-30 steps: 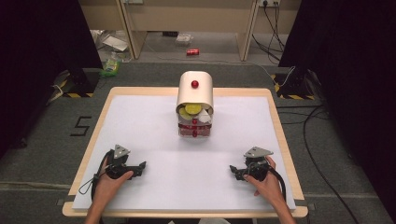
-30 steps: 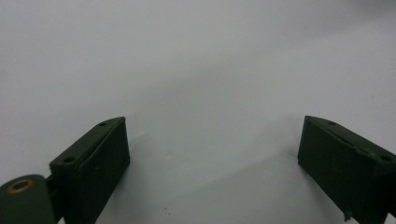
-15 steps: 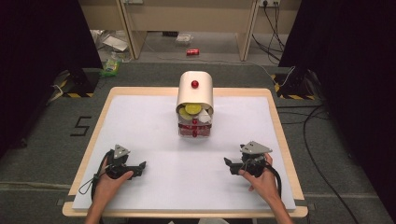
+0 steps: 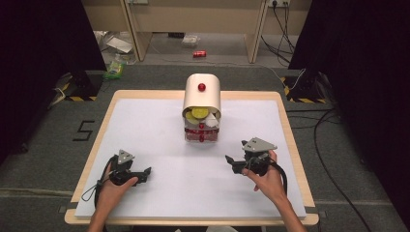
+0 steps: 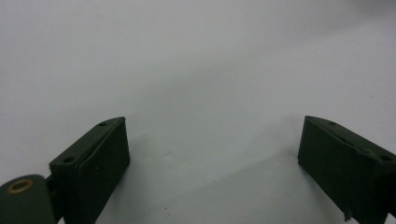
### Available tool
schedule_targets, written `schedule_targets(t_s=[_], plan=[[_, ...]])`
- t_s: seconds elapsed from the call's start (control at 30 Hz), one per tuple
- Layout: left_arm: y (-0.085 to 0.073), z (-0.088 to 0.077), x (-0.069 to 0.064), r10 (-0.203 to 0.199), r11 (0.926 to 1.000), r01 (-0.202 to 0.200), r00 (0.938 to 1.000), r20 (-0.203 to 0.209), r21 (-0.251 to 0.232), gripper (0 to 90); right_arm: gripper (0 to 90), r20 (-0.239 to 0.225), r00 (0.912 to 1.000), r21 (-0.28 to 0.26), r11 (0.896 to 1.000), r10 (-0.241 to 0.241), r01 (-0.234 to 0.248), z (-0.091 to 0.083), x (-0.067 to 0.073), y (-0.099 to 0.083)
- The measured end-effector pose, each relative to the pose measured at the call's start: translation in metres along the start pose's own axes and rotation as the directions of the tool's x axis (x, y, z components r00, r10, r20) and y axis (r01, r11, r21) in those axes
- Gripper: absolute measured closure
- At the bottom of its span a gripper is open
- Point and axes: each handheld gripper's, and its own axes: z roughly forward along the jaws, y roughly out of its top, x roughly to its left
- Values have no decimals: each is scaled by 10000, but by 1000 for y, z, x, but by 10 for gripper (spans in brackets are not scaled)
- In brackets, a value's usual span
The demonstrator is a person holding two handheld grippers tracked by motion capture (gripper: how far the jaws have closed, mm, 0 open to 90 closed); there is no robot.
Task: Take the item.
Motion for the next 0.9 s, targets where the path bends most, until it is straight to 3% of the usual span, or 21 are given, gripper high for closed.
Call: schedule_targets(t_s=[0.3,0.53,0.9], plan=[[0,0,0,-12,10000,12,10000,11,-3,83,195,-280,9988,-694,9968,-406,386,-6,10,32],[0,0,0,-10,10000,10,10000,13,4,83,195,-504,9948,-949,9920,-887,837,5,23,55],[0,0,0,-21,10000,21,10000,22,-10,82,201,-664,9899,-1210,9858,-1251,1164,9,32,73]])
